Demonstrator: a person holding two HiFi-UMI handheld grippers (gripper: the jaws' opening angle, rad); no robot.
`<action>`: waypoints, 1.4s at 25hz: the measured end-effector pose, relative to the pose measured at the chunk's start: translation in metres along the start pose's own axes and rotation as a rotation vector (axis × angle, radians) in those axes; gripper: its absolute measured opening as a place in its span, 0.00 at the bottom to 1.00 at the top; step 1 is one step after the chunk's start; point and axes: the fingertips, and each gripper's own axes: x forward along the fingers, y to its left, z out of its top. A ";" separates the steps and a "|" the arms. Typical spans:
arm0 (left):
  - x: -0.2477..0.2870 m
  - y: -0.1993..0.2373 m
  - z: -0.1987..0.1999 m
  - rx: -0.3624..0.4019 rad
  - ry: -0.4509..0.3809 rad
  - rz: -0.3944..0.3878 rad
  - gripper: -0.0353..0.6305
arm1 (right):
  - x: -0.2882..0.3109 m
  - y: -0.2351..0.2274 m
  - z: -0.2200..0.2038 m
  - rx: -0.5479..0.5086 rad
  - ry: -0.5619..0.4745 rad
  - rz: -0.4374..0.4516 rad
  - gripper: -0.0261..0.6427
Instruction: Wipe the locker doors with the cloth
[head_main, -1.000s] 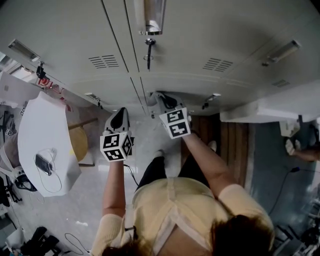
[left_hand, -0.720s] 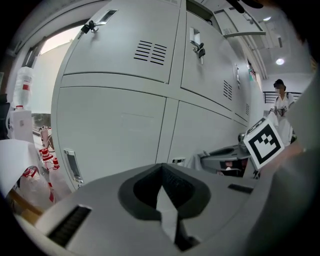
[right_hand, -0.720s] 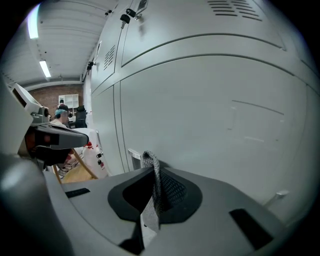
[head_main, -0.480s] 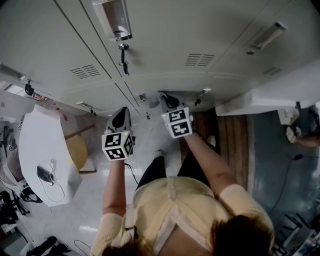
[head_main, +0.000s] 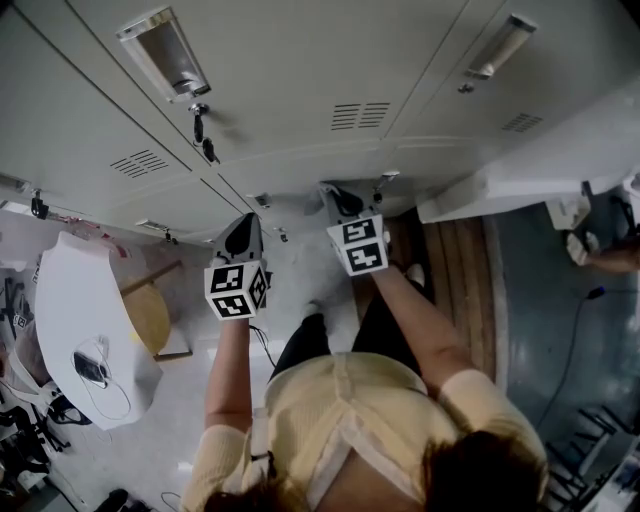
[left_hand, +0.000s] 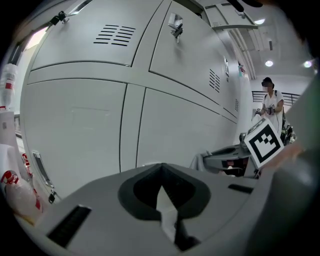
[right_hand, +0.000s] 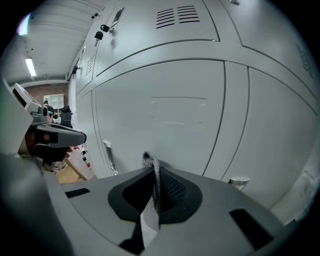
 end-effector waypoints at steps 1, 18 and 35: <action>0.002 -0.003 0.001 0.003 0.000 -0.006 0.06 | -0.002 -0.005 -0.001 0.005 0.000 -0.009 0.06; 0.027 -0.041 0.011 0.039 -0.009 -0.073 0.06 | -0.024 -0.068 -0.018 0.048 0.011 -0.131 0.06; -0.010 0.002 -0.018 -0.030 -0.009 0.020 0.06 | -0.029 -0.013 -0.030 0.002 0.023 -0.017 0.06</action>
